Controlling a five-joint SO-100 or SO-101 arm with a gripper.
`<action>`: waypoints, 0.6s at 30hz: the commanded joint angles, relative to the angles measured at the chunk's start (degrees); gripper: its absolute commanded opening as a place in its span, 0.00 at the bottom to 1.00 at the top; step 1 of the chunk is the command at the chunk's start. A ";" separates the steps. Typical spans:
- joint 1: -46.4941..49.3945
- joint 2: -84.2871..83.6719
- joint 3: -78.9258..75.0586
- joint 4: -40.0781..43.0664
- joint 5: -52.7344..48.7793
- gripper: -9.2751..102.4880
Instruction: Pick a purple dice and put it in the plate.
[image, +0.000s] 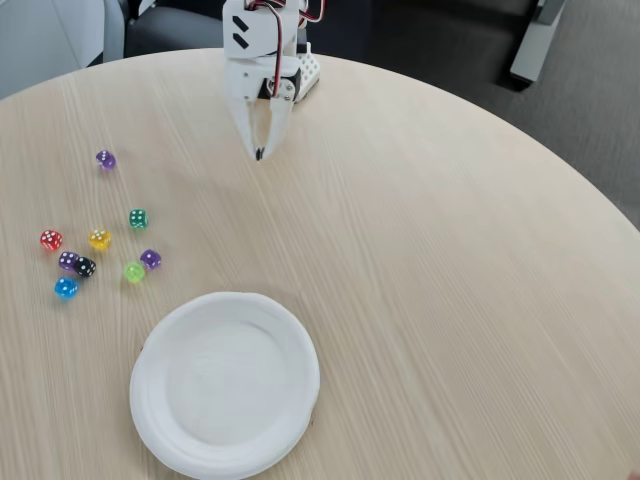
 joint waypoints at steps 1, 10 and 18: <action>4.48 0.18 -0.44 -0.70 -0.88 0.08; 17.31 0.09 -0.44 -0.62 -8.26 0.08; 29.27 0.09 -0.44 -0.62 -12.39 0.08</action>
